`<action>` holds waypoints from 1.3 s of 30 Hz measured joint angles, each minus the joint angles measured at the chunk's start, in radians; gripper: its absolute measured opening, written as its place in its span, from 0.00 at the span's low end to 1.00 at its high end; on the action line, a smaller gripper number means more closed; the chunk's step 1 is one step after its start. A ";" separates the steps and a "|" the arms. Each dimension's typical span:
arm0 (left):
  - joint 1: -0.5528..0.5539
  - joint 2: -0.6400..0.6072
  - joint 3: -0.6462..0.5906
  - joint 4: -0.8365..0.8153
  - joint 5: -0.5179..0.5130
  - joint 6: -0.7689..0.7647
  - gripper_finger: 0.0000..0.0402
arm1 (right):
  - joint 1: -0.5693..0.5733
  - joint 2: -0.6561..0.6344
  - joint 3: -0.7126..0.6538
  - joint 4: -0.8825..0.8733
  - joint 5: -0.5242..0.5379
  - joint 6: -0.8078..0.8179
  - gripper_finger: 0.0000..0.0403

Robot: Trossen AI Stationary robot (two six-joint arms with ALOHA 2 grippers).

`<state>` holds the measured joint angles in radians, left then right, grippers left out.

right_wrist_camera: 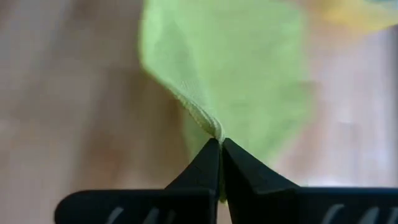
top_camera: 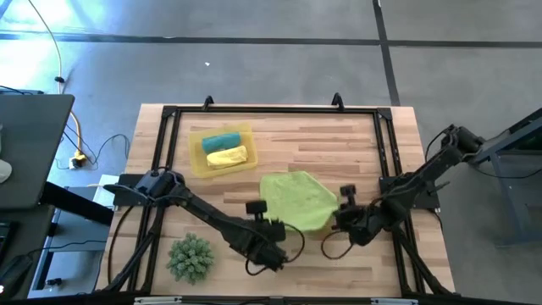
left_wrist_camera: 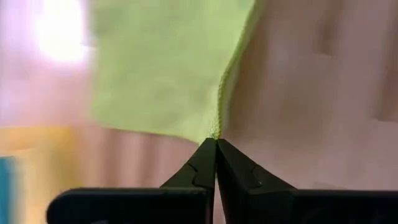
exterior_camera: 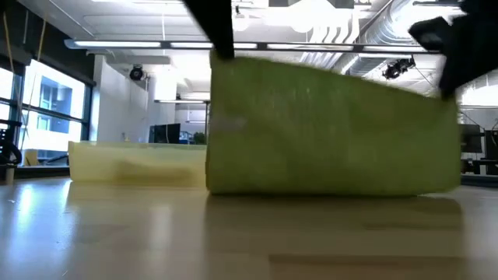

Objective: Roll microfiber towels into tight, uniform cylinder then place into a basket
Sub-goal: Roll the green microfiber towel

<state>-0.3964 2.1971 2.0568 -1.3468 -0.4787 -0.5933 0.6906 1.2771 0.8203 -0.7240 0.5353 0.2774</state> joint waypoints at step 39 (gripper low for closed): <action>0.292 -0.145 0.240 -0.198 -0.401 0.179 0.00 | -0.521 -0.367 0.271 -0.119 0.011 -0.467 0.00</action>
<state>-0.1043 2.0518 2.2967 -1.5448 -0.8798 -0.4141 0.1698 0.9104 1.0916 -0.8429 0.5461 -0.1896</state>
